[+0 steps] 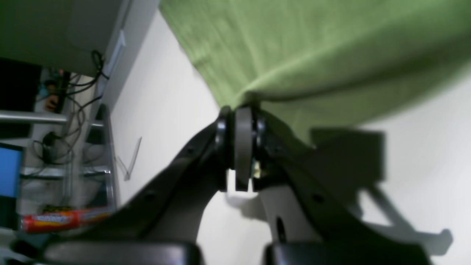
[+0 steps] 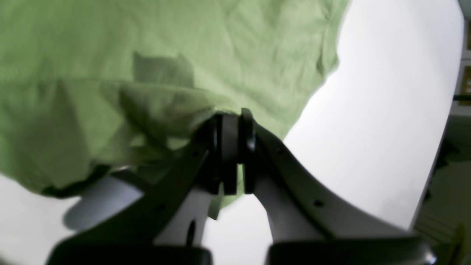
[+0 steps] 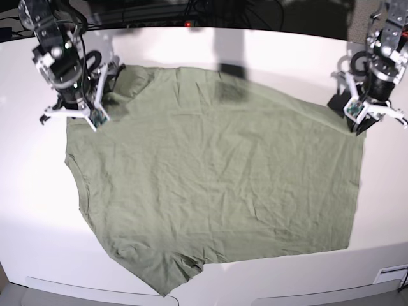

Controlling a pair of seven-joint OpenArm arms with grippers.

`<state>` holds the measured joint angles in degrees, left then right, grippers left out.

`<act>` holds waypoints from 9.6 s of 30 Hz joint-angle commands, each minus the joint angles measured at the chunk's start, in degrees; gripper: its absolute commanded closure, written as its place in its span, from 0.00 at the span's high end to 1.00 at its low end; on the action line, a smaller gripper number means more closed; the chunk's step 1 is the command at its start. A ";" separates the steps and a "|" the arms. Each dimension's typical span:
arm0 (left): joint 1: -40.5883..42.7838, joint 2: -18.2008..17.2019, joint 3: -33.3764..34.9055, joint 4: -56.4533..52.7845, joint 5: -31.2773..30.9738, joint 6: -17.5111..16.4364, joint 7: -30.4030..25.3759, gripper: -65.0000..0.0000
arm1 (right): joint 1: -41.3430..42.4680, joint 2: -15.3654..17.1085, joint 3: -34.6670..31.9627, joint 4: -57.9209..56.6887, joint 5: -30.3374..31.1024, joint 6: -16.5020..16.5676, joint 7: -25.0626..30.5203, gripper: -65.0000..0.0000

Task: Fold the T-shirt properly
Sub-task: 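Lift the held edge with both grippers and fold it over the body, then lower the folded edge onto the shirt and open both grippers, then reposition the left gripper and regrasp the folded edge, then move the right gripper along the fold and grasp fabric near the sleeve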

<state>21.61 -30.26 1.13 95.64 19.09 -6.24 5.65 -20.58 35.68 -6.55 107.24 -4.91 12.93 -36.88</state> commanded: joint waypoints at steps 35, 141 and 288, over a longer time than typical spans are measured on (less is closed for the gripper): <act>-23.80 9.81 -0.33 -22.21 -7.26 0.72 -1.20 0.00 | 39.93 -10.49 0.48 -31.58 5.16 8.24 4.48 0.00; -35.30 9.44 -0.33 -25.38 -34.16 0.04 31.08 0.30 | 50.40 -18.71 0.55 -52.50 1.09 -1.33 17.75 0.39; -47.12 13.27 -0.33 -43.91 -27.67 -2.51 23.15 0.29 | 57.99 -25.92 12.48 -65.44 10.67 11.13 12.11 0.38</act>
<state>-23.94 -16.34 1.06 50.83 -8.25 -8.95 30.09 35.33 9.50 5.87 40.93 5.08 24.18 -26.35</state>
